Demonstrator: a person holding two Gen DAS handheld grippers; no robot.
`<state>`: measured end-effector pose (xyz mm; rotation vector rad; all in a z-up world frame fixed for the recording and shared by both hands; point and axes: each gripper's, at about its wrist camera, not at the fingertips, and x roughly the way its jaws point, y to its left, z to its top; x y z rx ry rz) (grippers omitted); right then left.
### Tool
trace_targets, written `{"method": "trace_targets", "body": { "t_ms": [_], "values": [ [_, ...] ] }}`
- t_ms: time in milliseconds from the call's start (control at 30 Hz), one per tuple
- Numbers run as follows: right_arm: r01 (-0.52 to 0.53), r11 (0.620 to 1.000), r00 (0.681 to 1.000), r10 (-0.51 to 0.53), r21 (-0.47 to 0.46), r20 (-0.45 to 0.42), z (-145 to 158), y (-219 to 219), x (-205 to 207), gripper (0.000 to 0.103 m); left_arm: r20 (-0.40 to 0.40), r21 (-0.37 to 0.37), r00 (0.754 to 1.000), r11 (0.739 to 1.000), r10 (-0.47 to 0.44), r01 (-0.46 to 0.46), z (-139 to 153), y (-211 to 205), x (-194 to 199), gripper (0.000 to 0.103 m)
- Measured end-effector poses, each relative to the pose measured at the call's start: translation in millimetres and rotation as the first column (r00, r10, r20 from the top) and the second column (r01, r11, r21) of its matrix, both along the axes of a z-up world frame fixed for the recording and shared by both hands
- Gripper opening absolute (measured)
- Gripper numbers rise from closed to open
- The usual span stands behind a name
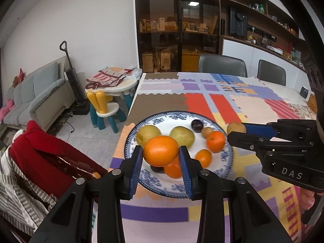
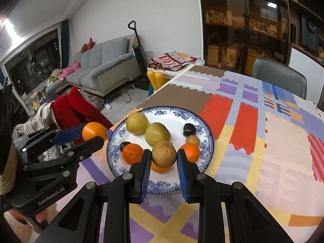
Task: Organize fruits
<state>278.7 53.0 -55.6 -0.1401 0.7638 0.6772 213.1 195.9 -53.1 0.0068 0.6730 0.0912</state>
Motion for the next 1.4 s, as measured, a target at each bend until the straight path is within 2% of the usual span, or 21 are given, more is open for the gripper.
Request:
{"method": "trace_targets", "body": {
  "t_ms": [433, 800, 833, 900, 1200, 1300, 1400],
  "values": [
    [0.034, 0.999, 0.998, -0.036, -0.040, -0.047, -24.8, 18.0, 34.0, 0.027, -0.080, 0.015, 0.995, 0.998, -0.064, 0.065, -19.2, 14.9, 44.9, 0.036],
    [0.035, 0.997, 0.997, -0.039, -0.064, -0.071, -33.2, 26.3, 49.2, 0.027, -0.148, -0.022, 0.979, 0.990, -0.141, 0.139, -28.6, 17.4, 62.4, 0.036],
    [0.035, 0.997, 0.996, -0.040, -0.065, -0.074, -33.1, 26.2, 49.1, 0.028, -0.147, -0.021, 0.979, 0.990, -0.138, 0.136, -28.2, 17.6, 62.2, 0.037],
    [0.040, 0.997, 0.996, -0.045, -0.066, -0.080, -32.1, 25.6, 48.7, 0.037, -0.138, -0.017, 0.982, 0.992, -0.129, 0.128, -25.7, 17.4, 60.8, 0.044],
    [0.072, 0.996, 0.996, -0.075, -0.055, -0.056, -20.1, 11.1, 37.3, 0.038, -0.092, 0.022, 0.992, 0.996, -0.083, 0.085, -3.2, 6.4, 39.9, 0.055],
    [0.092, 0.995, 0.995, -0.094, -0.037, -0.038, -11.3, -0.3, 27.9, 0.048, -0.061, 0.035, 0.996, 0.997, -0.066, 0.069, 6.3, -1.5, 28.9, 0.062],
    [0.119, 0.993, 0.993, -0.119, -0.027, -0.006, -0.8, -12.2, 16.9, 0.052, -0.031, 0.053, 0.999, 0.998, -0.044, 0.046, 17.6, -10.0, 17.4, 0.066]
  ]
}}
